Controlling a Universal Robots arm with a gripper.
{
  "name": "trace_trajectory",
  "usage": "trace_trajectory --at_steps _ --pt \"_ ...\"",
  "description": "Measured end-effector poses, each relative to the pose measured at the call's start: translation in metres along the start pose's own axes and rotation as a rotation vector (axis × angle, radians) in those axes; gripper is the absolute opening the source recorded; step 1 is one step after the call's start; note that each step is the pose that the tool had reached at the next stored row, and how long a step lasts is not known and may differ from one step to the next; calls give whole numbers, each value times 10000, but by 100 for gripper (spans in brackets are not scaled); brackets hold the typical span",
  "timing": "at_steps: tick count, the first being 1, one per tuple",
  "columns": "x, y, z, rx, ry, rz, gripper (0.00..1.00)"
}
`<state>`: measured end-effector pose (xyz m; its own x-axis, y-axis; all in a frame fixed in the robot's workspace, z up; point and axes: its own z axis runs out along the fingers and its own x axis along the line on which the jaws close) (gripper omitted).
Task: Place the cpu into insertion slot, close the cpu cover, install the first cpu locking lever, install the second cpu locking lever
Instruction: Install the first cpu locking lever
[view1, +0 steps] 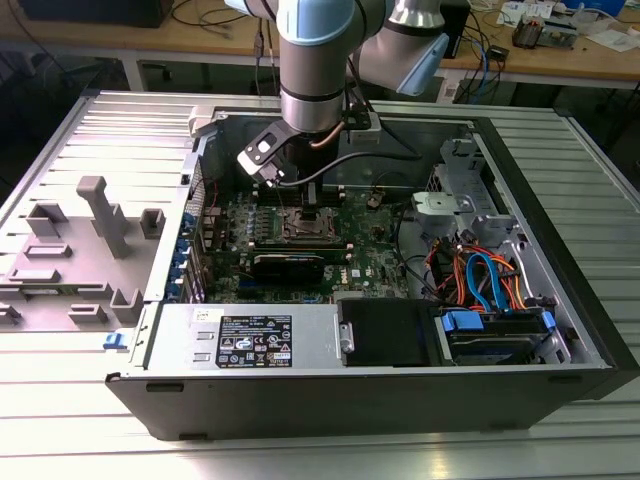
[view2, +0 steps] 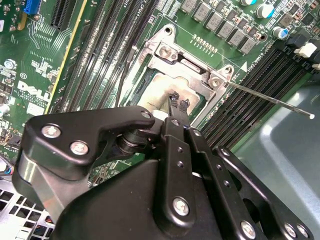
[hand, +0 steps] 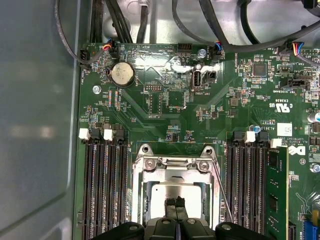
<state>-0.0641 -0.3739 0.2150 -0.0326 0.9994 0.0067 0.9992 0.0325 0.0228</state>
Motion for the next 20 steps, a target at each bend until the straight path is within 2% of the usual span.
trace_trajectory --at_steps 7,10,15,20 --pt "0 1 0 0 1 -47 11" --pt "1 1 1 2 9 -350 11" --pt "0 -1 0 9 29 -1312 11" --pt "0 1 -37 13 17 -1474 11"
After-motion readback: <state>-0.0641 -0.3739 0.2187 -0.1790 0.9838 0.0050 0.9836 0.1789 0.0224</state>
